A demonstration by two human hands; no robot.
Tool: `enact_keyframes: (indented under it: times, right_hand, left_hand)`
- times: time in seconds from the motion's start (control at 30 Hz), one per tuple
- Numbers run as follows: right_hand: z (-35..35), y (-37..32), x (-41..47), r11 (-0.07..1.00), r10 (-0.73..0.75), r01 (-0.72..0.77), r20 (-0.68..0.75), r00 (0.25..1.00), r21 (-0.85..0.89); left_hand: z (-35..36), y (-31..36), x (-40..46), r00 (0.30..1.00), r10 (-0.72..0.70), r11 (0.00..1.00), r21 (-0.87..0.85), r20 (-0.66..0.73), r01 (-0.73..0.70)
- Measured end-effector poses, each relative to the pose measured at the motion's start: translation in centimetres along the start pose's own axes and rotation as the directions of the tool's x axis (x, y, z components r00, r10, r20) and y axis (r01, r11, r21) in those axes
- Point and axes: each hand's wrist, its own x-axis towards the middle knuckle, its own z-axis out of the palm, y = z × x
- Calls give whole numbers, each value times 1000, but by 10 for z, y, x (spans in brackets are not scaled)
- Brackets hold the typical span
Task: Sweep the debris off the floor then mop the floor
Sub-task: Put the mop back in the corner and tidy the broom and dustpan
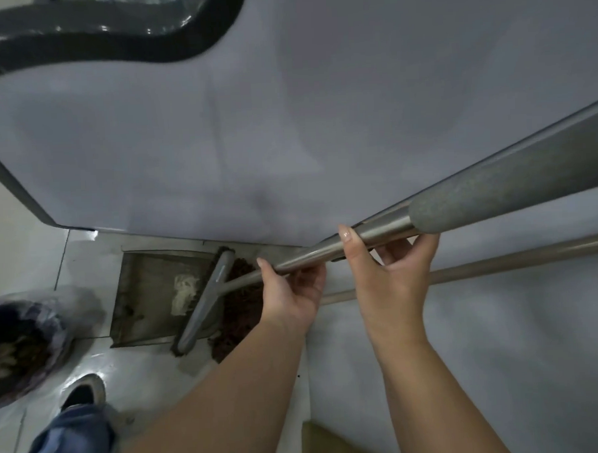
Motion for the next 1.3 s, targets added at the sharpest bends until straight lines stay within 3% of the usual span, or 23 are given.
enact_keyframes:
  times: [0.27,0.67,0.8,0.93,1.17,1.3]
  right_hand:
    - [-5,6,-2,999,-42,41,-47,998,-5]
    - [6,2,0,998,-5,7,-41,999,60]
    - [9,-1,-3,1000,3,-3,-38,999,8]
    - [15,-5,-12,995,103,-103,-44,994,12]
    - [21,-27,-14,983,176,-175,7,984,-59]
    - [11,-51,-7,947,294,-285,45,955,-146]
  left_hand:
    - [7,-7,11,996,53,998,-17,-76,-54]
    - [9,2,9,994,100,995,14,-44,-100]
    - [3,10,5,996,27,983,183,-82,-12]
    - [-5,24,-18,993,37,915,404,-116,13]
    - [-2,46,-94,978,196,759,644,-76,-102]
    - [19,51,-140,965,263,609,775,5,-170]
